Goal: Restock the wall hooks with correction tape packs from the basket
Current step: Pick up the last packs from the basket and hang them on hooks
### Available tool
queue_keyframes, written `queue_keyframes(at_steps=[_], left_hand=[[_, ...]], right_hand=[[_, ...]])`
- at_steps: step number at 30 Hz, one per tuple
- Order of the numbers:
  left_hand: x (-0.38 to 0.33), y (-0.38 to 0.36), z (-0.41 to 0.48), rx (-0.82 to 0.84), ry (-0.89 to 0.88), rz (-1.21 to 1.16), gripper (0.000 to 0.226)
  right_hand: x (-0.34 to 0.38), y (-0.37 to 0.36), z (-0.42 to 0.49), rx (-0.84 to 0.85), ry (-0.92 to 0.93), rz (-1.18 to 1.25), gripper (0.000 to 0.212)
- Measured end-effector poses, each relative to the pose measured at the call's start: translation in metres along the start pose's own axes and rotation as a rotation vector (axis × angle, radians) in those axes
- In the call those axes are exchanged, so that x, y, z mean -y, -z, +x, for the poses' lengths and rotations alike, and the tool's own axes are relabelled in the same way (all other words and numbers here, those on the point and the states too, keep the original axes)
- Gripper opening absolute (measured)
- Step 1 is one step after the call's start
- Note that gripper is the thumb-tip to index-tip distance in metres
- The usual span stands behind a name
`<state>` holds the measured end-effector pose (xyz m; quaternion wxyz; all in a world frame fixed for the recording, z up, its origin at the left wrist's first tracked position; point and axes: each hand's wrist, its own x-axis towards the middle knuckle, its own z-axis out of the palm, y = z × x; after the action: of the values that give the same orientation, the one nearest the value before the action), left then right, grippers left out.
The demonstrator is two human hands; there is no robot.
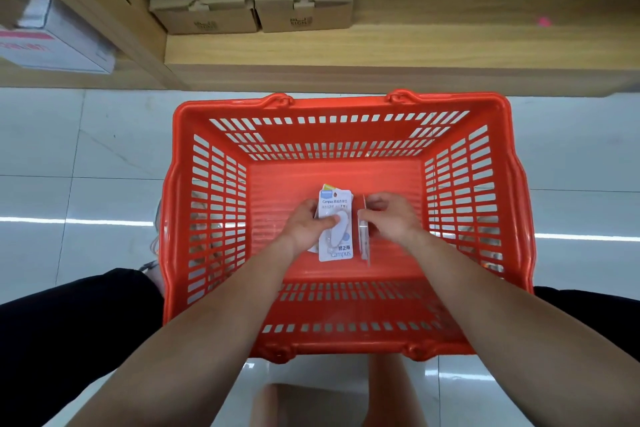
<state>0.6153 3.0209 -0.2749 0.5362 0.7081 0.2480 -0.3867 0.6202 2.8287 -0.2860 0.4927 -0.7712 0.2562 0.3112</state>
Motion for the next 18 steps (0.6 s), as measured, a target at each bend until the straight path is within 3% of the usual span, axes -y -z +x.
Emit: queue_keyframes(at_steps=[3,6,11,15,18], left_hand=[[-0.003,0.0,-0.001,0.012,-0.005,-0.013,0.029],[-0.008,-0.005,-0.006,0.034,-0.015,-0.002,0.033],[-0.027,-0.002,-0.02,0.022,-0.07,-0.036,0.029],[-0.055,0.008,-0.043,-0.007,-0.166,-0.057,0.023],[-0.072,0.016,-0.066,-0.039,-0.23,-0.06,0.031]], right_hand=[[0.001,0.01,-0.007,-0.005,0.013,-0.072,0.018],[-0.002,0.015,-0.012,-0.015,-0.01,-0.118,0.025],[0.013,0.025,-0.032,-0.045,-0.038,0.186,0.028],[0.039,0.031,-0.056,0.03,0.029,0.367,0.015],[0.062,0.037,-0.075,0.113,0.125,0.362,0.036]])
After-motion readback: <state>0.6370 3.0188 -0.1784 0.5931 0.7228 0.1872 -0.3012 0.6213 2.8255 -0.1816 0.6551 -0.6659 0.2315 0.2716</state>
